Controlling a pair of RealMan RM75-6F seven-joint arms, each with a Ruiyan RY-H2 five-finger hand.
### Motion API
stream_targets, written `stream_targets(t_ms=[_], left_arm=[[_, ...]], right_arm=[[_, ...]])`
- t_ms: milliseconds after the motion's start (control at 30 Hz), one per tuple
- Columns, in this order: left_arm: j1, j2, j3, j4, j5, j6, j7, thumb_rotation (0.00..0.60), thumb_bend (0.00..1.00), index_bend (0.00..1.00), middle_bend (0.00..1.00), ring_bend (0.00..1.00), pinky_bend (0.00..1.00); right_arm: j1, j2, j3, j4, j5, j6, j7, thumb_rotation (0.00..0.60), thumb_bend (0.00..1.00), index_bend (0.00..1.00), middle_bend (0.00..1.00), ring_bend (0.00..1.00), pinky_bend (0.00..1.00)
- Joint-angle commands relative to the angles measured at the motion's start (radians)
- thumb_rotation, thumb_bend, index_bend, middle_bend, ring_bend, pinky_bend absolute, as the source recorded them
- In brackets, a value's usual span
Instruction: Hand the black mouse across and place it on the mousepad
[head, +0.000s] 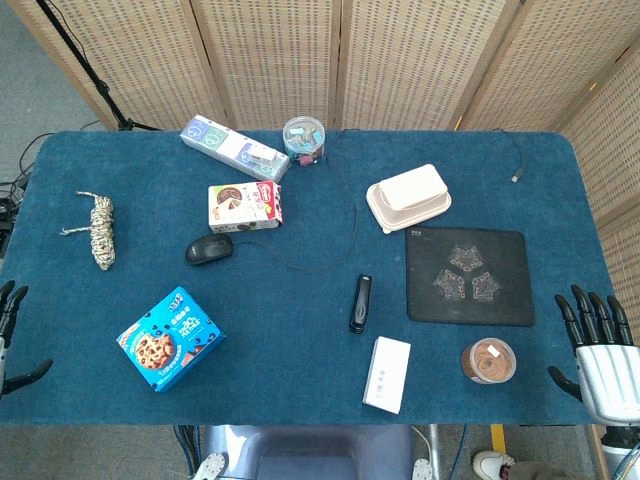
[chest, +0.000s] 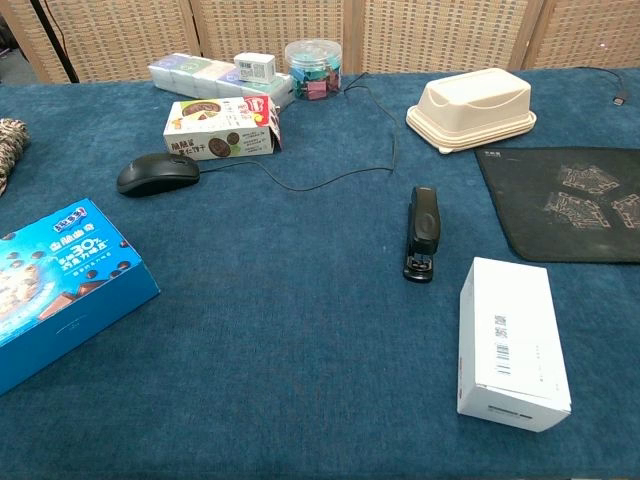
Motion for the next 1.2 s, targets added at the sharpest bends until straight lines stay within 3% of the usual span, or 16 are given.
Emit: stream_targets(t_ms=[33, 467, 800, 1000, 1200], left_arm=[[-0.002, 0.002, 0.001, -0.001, 0.002, -0.004, 0.001, 0.600, 0.07, 0.00, 0.00, 0.00, 0.00], [-0.031, 0.033, 0.000, -0.009, 0.008, -0.060, -0.066, 0.600, 0.07, 0.00, 0.00, 0.00, 0.00], [-0.175, 0.137, -0.067, -0.117, -0.080, -0.283, -0.182, 0.600, 0.07, 0.00, 0.00, 0.00, 0.00], [-0.313, 0.142, -0.145, -0.122, -0.229, -0.471, -0.167, 0.600, 0.08, 0.00, 0.00, 0.00, 0.00], [-0.439, 0.032, -0.210, -0.050, -0.425, -0.597, -0.093, 0.600, 0.08, 0.00, 0.00, 0.00, 0.09]], right_arm=[[-0.002, 0.002, 0.001, -0.001, -0.001, 0.003, 0.006, 0.600, 0.00, 0.00, 0.00, 0.00, 0.00], [-0.002, 0.005, 0.002, -0.004, 0.001, 0.001, 0.031, 0.600, 0.00, 0.00, 0.00, 0.00, 0.00], [0.000, 0.011, 0.008, -0.005, 0.018, -0.006, 0.050, 0.600, 0.00, 0.00, 0.00, 0.00, 0.00], [-0.003, 0.018, 0.010, -0.010, 0.027, -0.006, 0.066, 0.600, 0.00, 0.00, 0.00, 0.00, 0.00], [0.000, 0.023, 0.014, -0.012, 0.036, -0.011, 0.084, 0.600, 0.00, 0.00, 0.00, 0.00, 0.00]])
